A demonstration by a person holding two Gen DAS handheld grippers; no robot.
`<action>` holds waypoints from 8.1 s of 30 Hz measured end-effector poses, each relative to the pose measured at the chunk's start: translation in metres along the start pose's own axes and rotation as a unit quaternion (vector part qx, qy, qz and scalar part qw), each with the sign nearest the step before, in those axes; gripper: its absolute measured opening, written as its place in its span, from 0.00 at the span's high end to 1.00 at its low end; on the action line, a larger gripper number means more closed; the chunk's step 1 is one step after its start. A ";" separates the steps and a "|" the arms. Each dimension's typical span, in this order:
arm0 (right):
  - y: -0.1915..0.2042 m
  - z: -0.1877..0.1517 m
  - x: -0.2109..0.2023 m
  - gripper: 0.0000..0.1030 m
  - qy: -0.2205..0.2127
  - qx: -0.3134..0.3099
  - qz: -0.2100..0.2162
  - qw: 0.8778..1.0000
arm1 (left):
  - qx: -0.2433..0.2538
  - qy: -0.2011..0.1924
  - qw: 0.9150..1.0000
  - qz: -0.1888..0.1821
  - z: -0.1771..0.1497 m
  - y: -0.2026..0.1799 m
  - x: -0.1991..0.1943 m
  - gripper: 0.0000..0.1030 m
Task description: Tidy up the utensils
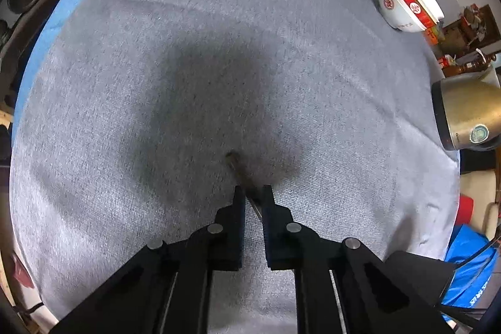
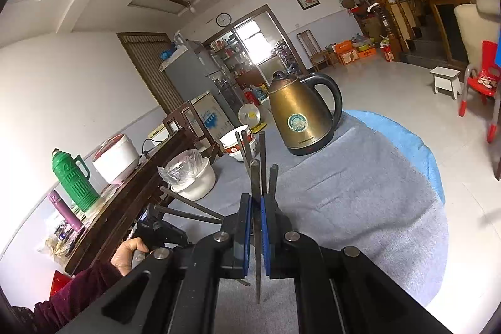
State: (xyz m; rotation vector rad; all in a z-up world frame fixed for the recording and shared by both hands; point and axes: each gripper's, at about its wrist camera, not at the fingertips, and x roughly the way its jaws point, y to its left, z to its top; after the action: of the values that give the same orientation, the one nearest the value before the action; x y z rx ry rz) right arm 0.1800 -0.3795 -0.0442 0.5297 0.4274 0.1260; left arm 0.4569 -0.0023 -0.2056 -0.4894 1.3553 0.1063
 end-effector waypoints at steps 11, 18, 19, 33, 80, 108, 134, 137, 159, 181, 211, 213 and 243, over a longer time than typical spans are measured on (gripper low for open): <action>0.024 0.016 -0.011 0.94 -0.027 -0.032 -0.002 0.999 | 0.083 -0.105 0.990 -0.041 -0.040 -0.020 -0.093 1.00; 0.049 0.019 -0.015 0.94 -0.035 -0.052 0.003 0.998 | 0.088 -0.126 0.985 -0.076 -0.042 -0.014 -0.138 0.99; 0.051 0.018 -0.014 0.94 -0.033 -0.056 0.003 0.998 | 0.074 -0.111 0.988 -0.082 -0.038 -0.006 -0.131 0.99; 0.026 0.013 -0.003 0.94 -0.018 -0.028 -0.003 0.999 | -0.032 0.025 0.999 -0.010 -0.001 0.012 -0.016 0.74; 0.072 0.066 0.021 0.94 -0.180 -0.057 -0.082 0.979 | 0.197 -0.409 0.861 -0.230 -0.092 -0.125 -0.315 0.95; 0.053 0.021 0.004 0.53 -0.065 -0.030 -0.029 0.997 | 0.333 -0.395 0.849 -0.107 -0.190 -0.113 -0.293 0.38; 0.127 -0.047 -0.115 0.27 -0.078 -0.148 -0.128 0.978 | 0.317 -0.442 0.838 0.039 -0.303 0.007 -0.318 0.02; 0.126 -0.052 -0.114 0.27 -0.068 -0.143 -0.133 0.978 | 0.313 -0.450 0.835 0.045 -0.306 0.011 -0.317 0.02; 0.114 -0.078 -0.088 0.27 -0.014 -0.117 -0.152 0.981 | 0.319 -0.419 0.846 0.086 -0.311 0.014 -0.292 0.02; 0.129 -0.082 -0.081 0.27 -0.008 -0.135 -0.149 0.980 | 0.295 -0.415 0.857 0.083 -0.303 0.031 -0.295 0.02; 0.130 -0.086 -0.082 0.27 -0.013 -0.131 -0.150 0.980 | 0.284 -0.410 0.863 0.081 -0.302 0.038 -0.291 0.02; 0.130 -0.085 -0.082 0.27 -0.014 -0.132 -0.150 0.980 | 0.284 -0.410 0.863 0.081 -0.302 0.038 -0.291 0.02; 0.134 -0.085 -0.082 0.27 -0.014 -0.135 -0.148 0.980 | 0.279 -0.410 0.864 0.083 -0.304 0.040 -0.290 0.02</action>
State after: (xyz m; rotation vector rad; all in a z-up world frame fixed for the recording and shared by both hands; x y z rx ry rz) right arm 0.0687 -0.2442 -0.0115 0.1958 0.4483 -0.1100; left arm 0.1005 -0.0274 0.0197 0.1769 0.5276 0.0479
